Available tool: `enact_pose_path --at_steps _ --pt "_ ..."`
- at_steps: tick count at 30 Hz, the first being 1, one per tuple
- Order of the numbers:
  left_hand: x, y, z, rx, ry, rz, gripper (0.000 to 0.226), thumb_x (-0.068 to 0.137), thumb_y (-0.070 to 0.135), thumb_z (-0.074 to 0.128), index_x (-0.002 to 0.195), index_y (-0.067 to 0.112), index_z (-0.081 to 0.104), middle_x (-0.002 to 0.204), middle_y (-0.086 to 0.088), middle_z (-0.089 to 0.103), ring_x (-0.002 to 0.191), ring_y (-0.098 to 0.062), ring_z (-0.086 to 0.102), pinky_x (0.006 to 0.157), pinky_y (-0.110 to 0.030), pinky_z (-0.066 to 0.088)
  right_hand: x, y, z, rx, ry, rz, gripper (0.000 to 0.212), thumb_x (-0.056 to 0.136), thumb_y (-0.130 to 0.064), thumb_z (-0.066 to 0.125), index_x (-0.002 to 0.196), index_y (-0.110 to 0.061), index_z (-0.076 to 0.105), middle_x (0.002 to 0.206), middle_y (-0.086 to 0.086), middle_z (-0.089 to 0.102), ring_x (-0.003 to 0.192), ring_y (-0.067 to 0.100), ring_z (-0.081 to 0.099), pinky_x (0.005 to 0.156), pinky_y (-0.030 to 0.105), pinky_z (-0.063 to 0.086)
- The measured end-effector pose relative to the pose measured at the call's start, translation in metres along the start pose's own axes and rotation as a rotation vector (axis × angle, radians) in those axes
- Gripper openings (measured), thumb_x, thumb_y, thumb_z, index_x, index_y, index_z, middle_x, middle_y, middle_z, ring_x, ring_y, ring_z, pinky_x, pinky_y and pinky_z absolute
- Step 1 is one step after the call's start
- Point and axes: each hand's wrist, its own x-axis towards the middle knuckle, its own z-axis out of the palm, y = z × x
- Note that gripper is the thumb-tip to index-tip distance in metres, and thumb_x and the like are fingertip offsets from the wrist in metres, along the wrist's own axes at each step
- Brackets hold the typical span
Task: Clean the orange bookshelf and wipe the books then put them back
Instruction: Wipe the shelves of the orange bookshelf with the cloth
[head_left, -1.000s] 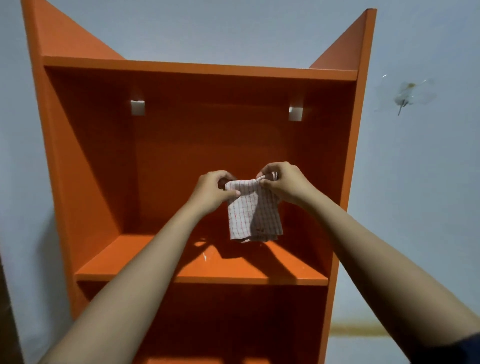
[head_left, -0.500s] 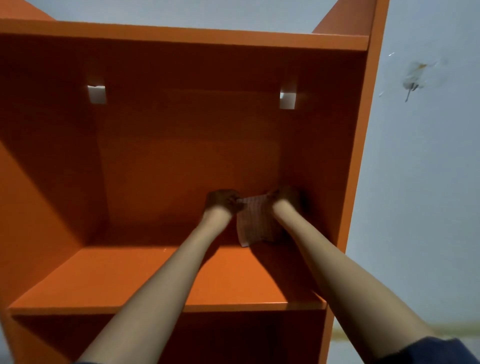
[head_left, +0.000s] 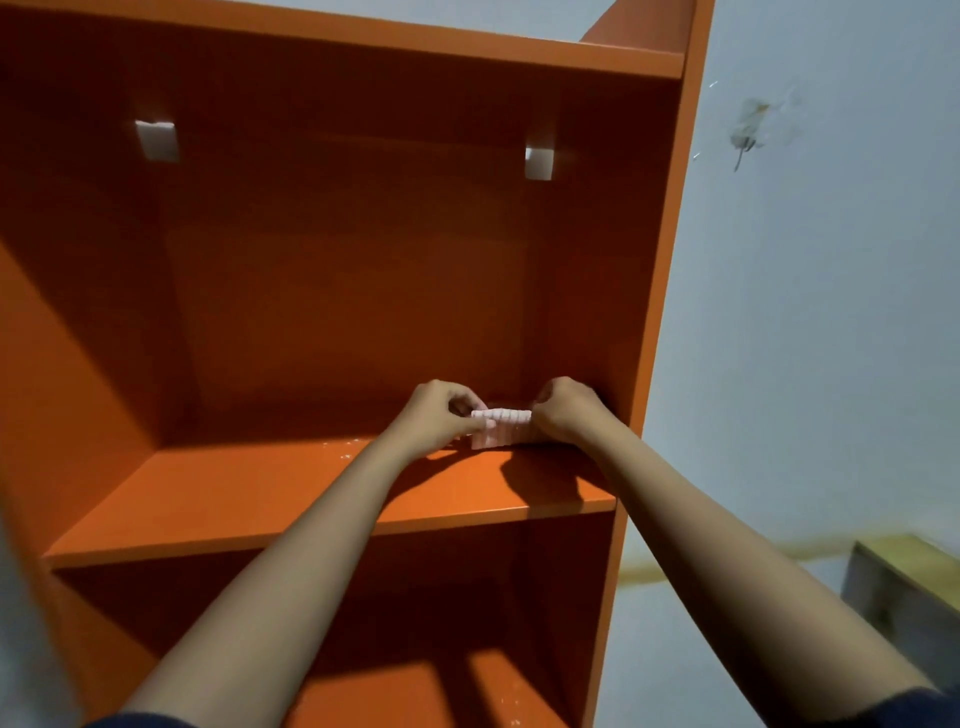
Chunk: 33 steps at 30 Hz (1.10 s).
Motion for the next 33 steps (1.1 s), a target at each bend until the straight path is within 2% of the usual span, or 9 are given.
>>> enact_pose_path --at_steps 4,7,10,14,19,22,26,30,33 --pt "-0.011 0.000 0.007 0.009 -0.047 -0.002 0.015 0.075 0.023 0.077 0.086 0.014 0.072 0.077 0.005 0.067 0.070 -0.003 0.058 0.059 -0.012 0.040 -0.006 0.001 0.003 -0.100 -0.003 -0.004 0.025 0.090 -0.022 0.057 0.108 -0.005 0.060 0.098 0.011 0.062 0.079 0.022 0.059 0.062 0.027 0.047" --pt "-0.016 0.001 0.009 0.019 -0.066 0.005 0.016 0.076 0.023 0.077 0.088 0.014 0.071 0.079 0.005 0.066 0.070 -0.001 0.057 0.059 -0.011 0.040 -0.006 -0.001 0.007 -0.212 0.065 -0.047 0.034 0.084 -0.030 0.066 0.108 -0.006 0.058 0.106 0.012 0.058 0.087 0.027 0.061 0.070 0.033 0.052" --pt "-0.019 0.003 0.006 0.004 -0.121 0.021 0.011 0.080 0.022 0.073 0.089 0.018 0.071 0.082 0.008 0.066 0.072 0.002 0.057 0.060 -0.007 0.040 0.002 -0.002 0.011 -0.197 0.087 -0.166 0.030 0.087 -0.020 0.057 0.115 -0.007 0.056 0.117 0.014 0.050 0.096 0.030 0.056 0.079 0.036 0.052" --pt "-0.028 -0.006 -0.007 -0.025 -0.100 0.020 0.012 0.085 0.023 0.068 0.096 0.019 0.072 0.091 0.006 0.070 0.082 -0.002 0.063 0.073 -0.013 0.047 0.024 0.006 0.028 -0.093 -0.124 -0.294 0.033 0.096 -0.031 0.047 0.126 -0.020 0.050 0.129 0.009 0.051 0.111 0.025 0.052 0.086 0.033 0.045" --pt "-0.056 -0.040 -0.045 0.052 0.088 -0.111 0.016 0.090 0.026 0.061 0.100 0.017 0.070 0.098 0.001 0.070 0.086 -0.012 0.063 0.074 -0.023 0.044 0.035 0.020 0.044 -0.035 -0.364 -0.225 0.066 0.092 -0.059 0.038 0.146 -0.024 0.026 0.153 0.003 0.029 0.138 0.022 0.031 0.112 0.036 0.024" --pt "-0.076 -0.062 -0.070 0.139 0.221 -0.196 0.019 0.092 0.025 0.058 0.103 0.015 0.070 0.105 0.000 0.068 0.100 -0.015 0.060 0.083 -0.024 0.039 0.033 0.026 0.048 -0.026 -0.370 -0.189 0.073 0.088 -0.067 0.036 0.147 -0.028 0.022 0.155 0.002 0.024 0.140 0.023 0.027 0.113 0.039 0.021" --pt "-0.103 -0.083 -0.092 0.250 0.291 -0.304 0.022 0.093 0.021 0.055 0.105 0.008 0.068 0.113 -0.011 0.066 0.108 -0.025 0.058 0.085 -0.027 0.037 0.017 0.032 0.047 -0.106 -0.341 -0.206 0.073 0.083 -0.073 0.034 0.146 -0.040 0.019 0.155 0.002 0.025 0.137 0.030 0.031 0.109 0.044 0.028" --pt "-0.121 -0.091 -0.101 0.367 0.234 -0.436 0.032 0.094 0.030 0.052 0.118 0.011 0.061 0.128 -0.014 0.057 0.119 -0.031 0.050 0.095 -0.036 0.038 -0.004 0.039 0.046 -0.238 -0.212 -0.250 0.059 0.091 -0.063 0.030 0.145 -0.040 0.025 0.154 0.005 0.027 0.137 0.030 0.031 0.107 0.043 0.028" --pt "-0.133 -0.083 -0.099 0.505 0.125 -0.497 0.046 0.097 0.041 0.040 0.135 0.017 0.048 0.144 -0.009 0.042 0.133 -0.027 0.037 0.105 -0.038 0.031 -0.021 0.043 0.047 -0.235 -0.101 -0.315 0.050 0.096 -0.053 0.031 0.141 -0.034 0.036 0.148 0.003 0.039 0.128 0.027 0.043 0.097 0.038 0.037"
